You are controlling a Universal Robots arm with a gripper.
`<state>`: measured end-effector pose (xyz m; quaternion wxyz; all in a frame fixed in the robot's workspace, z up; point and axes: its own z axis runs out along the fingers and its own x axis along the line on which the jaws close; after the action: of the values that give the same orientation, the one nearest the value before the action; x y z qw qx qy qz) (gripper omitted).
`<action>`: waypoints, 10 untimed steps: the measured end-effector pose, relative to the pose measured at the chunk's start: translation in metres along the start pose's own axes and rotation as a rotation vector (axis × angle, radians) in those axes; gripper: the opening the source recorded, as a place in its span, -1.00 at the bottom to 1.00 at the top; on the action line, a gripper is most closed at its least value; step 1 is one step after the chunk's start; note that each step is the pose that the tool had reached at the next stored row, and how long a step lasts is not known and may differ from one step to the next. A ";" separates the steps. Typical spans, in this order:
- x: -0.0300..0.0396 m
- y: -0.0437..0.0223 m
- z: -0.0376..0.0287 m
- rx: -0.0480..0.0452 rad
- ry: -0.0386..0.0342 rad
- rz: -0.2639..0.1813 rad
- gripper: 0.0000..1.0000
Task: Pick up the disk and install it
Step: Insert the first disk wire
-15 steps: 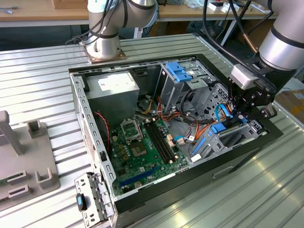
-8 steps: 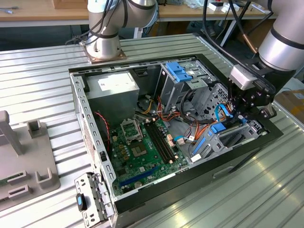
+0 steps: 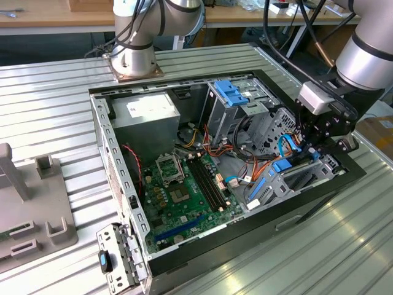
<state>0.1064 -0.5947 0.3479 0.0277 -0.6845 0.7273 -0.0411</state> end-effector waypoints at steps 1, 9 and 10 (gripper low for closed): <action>0.0000 0.0000 0.0001 -0.0001 -0.0003 0.000 -0.66; 0.0006 0.0002 0.0028 -0.0003 -0.0048 0.000 -0.66; 0.0009 0.0002 0.0031 -0.0003 -0.0050 0.000 -0.66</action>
<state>0.1064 -0.5956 0.3448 0.0294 -0.6845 0.7274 -0.0392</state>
